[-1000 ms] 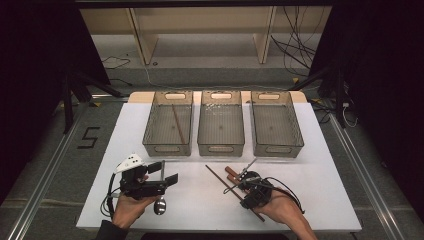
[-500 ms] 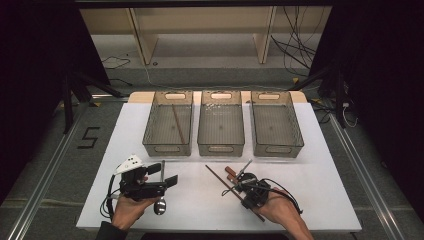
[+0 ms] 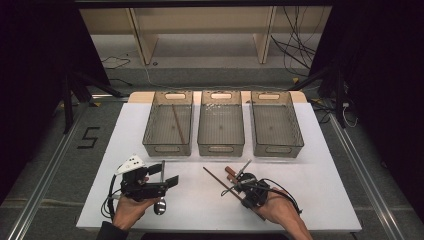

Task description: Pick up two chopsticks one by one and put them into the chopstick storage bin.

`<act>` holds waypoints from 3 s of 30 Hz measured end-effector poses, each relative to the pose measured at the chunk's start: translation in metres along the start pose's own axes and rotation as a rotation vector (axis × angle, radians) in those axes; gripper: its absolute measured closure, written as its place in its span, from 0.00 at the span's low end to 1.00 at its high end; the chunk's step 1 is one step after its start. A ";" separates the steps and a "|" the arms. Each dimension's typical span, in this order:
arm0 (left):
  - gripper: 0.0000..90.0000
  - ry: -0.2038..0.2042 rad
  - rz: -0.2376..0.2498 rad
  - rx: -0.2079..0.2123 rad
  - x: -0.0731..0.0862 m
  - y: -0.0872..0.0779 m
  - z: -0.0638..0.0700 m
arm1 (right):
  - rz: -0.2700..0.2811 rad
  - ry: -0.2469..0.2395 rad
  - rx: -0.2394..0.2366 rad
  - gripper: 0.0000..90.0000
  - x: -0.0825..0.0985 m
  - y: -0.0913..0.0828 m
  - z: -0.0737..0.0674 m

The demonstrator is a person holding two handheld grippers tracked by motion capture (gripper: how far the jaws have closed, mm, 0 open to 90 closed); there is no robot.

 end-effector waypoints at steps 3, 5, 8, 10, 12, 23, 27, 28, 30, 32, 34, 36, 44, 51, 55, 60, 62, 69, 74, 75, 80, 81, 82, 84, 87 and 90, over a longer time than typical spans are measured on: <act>0.18 -0.002 -0.003 -0.002 0.000 0.000 0.000 | 0.004 -0.001 0.006 0.94 0.000 0.000 -0.001; 0.18 -0.006 -0.001 -0.002 0.000 0.000 -0.001 | 0.004 0.001 0.002 0.95 0.000 0.000 0.000; 0.18 -0.011 0.001 -0.006 0.001 0.000 -0.002 | 0.008 -0.007 -0.018 0.95 0.001 -0.003 0.000; 0.18 -0.012 -0.002 -0.007 0.001 0.001 -0.002 | 0.018 -0.009 -0.023 0.95 0.002 -0.006 0.000; 0.18 -0.011 -0.002 -0.009 0.001 0.001 -0.002 | 0.033 -0.003 -0.034 0.95 0.002 -0.010 0.002; 0.18 -0.037 -0.027 0.001 -0.002 0.005 0.005 | 0.115 0.006 -0.124 0.95 0.006 -0.034 0.007; 0.18 -0.069 -0.022 0.025 -0.006 0.010 0.011 | 0.188 0.010 -0.175 0.95 0.004 -0.046 0.007; 0.18 -0.071 -0.027 0.032 -0.007 0.012 0.013 | 0.202 0.012 -0.183 0.95 0.004 -0.048 0.007; 0.18 -0.074 -0.027 0.033 -0.009 0.014 0.016 | 0.220 0.012 -0.191 0.95 0.003 -0.050 0.007; 0.19 -0.082 -0.030 0.065 -0.015 0.022 0.022 | 0.283 0.022 -0.228 0.95 0.001 -0.055 0.005; 0.20 -0.079 -0.042 0.079 -0.020 0.028 0.027 | 0.310 0.023 -0.244 0.95 0.000 -0.058 0.003; 0.20 -0.082 -0.048 0.094 -0.025 0.034 0.031 | 0.326 0.020 -0.248 0.95 -0.002 -0.058 -0.001; 0.25 -0.126 -0.051 0.158 -0.044 0.055 0.039 | 0.404 -0.006 -0.273 0.95 -0.008 -0.059 -0.016; 0.34 -0.150 -0.065 0.189 -0.049 0.065 0.043 | 0.470 -0.002 -0.281 0.95 -0.011 -0.061 -0.022; 0.41 -0.157 -0.062 0.207 -0.050 0.068 0.045 | 0.490 -0.005 -0.280 0.95 -0.012 -0.061 -0.026; 0.51 -0.185 -0.046 0.237 -0.051 0.070 0.044 | 0.516 -0.006 -0.280 0.95 -0.014 -0.061 -0.029; 0.56 -0.194 -0.035 0.241 -0.052 0.069 0.044 | 0.522 -0.006 -0.281 0.95 -0.014 -0.062 -0.029; 0.69 -0.212 -0.021 0.270 -0.055 0.069 0.042 | 0.546 -0.009 -0.285 0.95 -0.014 -0.062 -0.032; 0.77 -0.221 -0.023 0.286 -0.055 0.071 0.042 | 0.554 -0.012 -0.289 0.94 -0.013 -0.063 -0.031; 0.80 -0.223 -0.023 0.286 -0.054 0.071 0.042 | 0.555 -0.012 -0.290 0.94 -0.013 -0.063 -0.031; 0.89 -0.262 0.003 0.346 -0.056 0.070 0.039 | 0.573 -0.015 -0.296 0.94 -0.013 -0.063 -0.032; 0.90 -0.266 0.006 0.357 -0.056 0.070 0.039 | 0.573 -0.014 -0.296 0.94 -0.013 -0.062 -0.032; 0.92 -0.266 0.006 0.357 -0.056 0.070 0.039 | 0.575 -0.016 -0.295 0.94 -0.013 -0.061 -0.033; 0.93 -0.279 0.012 0.373 -0.058 0.069 0.039 | 0.584 -0.017 -0.296 0.94 -0.013 -0.061 -0.033; 0.94 -0.255 0.010 0.343 -0.060 0.066 0.036 | 0.589 -0.013 -0.319 0.83 -0.013 -0.062 -0.031; 0.94 -0.225 0.009 0.309 -0.064 0.059 0.028 | 0.606 -0.007 -0.334 0.76 -0.010 -0.067 -0.026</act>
Point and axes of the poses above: each handheld gripper's, and its own axes: y roughly forward along the jaws, x roughly out of its underside, z roughly to its right, the point moved 2 cm from there along y, roughly forward along the jaws, and after that the axes turned 15 degrees about y, right-handed, at the moved point
